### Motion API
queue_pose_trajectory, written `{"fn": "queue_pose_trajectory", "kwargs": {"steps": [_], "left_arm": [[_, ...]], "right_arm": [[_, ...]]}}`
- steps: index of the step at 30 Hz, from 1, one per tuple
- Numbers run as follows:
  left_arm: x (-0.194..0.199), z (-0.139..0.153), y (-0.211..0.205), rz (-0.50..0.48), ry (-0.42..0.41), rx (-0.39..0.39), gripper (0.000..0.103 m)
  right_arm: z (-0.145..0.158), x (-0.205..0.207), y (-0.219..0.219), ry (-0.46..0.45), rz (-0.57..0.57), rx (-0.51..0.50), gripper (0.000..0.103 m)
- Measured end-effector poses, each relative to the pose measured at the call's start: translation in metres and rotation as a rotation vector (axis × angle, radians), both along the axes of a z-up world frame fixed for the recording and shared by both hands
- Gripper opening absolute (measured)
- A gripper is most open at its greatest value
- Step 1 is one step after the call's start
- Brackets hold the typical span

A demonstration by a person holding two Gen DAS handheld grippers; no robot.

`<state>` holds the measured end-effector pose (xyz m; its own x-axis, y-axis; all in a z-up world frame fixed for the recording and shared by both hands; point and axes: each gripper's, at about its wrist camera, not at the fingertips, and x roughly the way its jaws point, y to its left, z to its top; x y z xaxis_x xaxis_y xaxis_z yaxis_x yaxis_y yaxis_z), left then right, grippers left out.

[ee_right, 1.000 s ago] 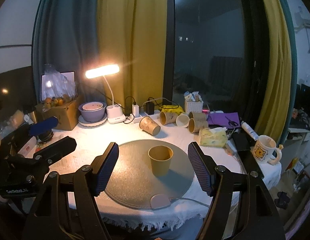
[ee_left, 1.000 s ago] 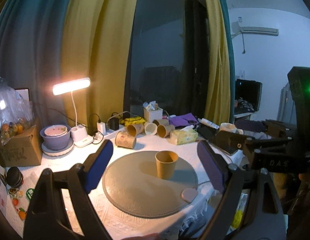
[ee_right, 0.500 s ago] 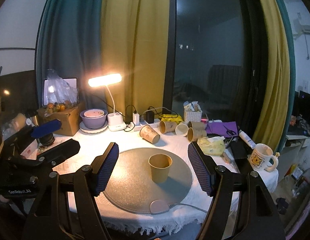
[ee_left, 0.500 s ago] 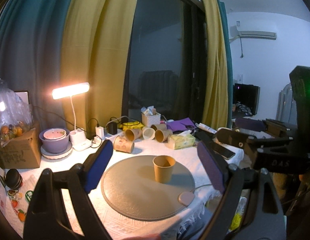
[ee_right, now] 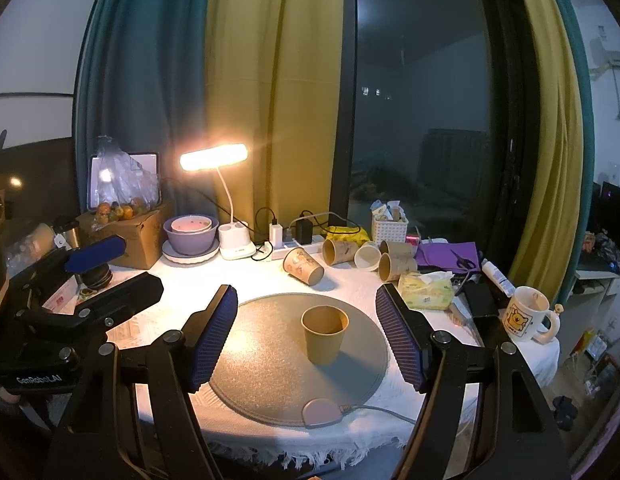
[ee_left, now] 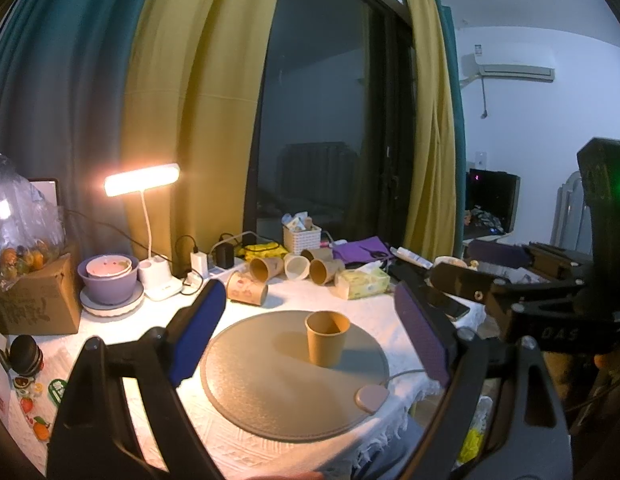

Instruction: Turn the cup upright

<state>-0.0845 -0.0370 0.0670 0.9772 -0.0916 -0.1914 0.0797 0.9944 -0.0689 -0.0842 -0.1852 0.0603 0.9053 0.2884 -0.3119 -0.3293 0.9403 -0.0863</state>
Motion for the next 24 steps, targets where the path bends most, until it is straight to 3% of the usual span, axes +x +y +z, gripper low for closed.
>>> {"fn": "queue_pose_trajectory", "kwargs": {"steps": [24], "left_arm": [[-0.0011,-0.0008,-0.0061,-0.001,0.004,-0.001,0.087]], "right_arm": [[-0.0052,0.0007,0.0006,0.011,0.0,0.0,0.075]]}}
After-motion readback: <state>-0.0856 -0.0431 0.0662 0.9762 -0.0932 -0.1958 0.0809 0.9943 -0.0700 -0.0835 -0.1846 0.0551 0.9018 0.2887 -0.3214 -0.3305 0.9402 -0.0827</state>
